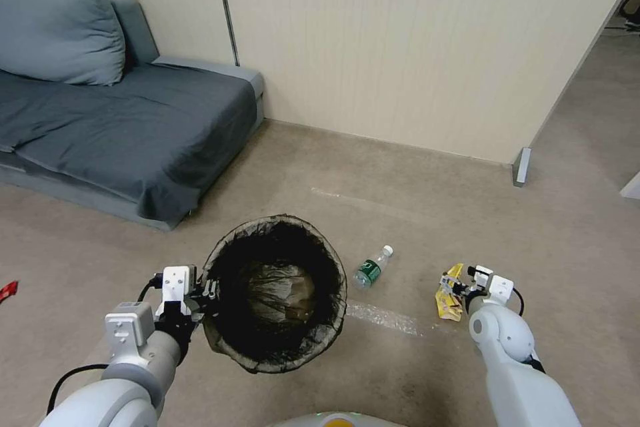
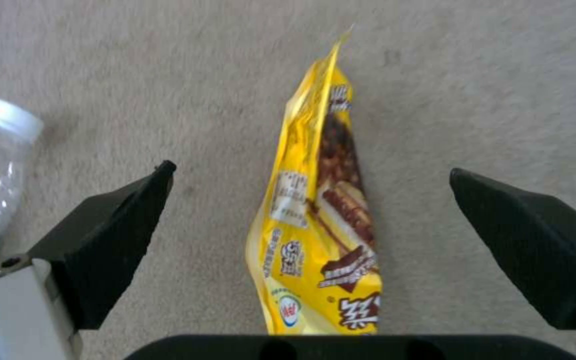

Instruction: Pick up the trash bin, then pick up the garbage from the floor and place it into the trash bin.

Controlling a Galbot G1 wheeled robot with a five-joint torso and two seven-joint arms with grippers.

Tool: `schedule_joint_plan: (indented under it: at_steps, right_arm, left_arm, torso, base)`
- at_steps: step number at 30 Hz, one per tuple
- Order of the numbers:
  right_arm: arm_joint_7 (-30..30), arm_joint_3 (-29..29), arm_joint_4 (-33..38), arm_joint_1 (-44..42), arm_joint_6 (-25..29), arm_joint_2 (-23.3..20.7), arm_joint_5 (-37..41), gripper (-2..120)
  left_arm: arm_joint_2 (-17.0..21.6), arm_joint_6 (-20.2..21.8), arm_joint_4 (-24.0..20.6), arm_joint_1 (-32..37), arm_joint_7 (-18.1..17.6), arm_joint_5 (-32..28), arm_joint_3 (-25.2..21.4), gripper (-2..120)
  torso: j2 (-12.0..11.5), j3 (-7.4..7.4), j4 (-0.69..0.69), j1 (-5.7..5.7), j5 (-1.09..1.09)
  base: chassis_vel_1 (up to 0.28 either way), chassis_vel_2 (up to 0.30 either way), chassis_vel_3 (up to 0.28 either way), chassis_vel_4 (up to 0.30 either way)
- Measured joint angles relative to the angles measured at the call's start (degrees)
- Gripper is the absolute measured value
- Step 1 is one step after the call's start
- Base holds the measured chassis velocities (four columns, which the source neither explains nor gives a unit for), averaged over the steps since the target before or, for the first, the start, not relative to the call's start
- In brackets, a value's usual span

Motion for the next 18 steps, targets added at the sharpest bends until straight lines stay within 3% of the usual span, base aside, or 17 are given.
schedule_joint_plan:
  at_steps: [14,18]
  right_arm:
    - [-1.73,-2.23,-12.46,6.49,2.11,0.66,-1.78,100]
    - [-2.13,-2.09,-14.83,7.09,2.57,0.86,-1.88,92]
  left_arm:
    - [0.06,0.63,0.00,0.37,0.76,0.35,-0.17,1]
    - [0.01,0.62,0.00,0.43,1.10,0.62,-0.13,1]
  torso:
    - [0.00,0.00,0.00,0.00,0.00]
    - [0.00,0.00,0.00,0.00,-0.01]
  base:
    - [0.000,0.000,0.000,0.000]
    - [0.000,0.000,0.000,0.000]
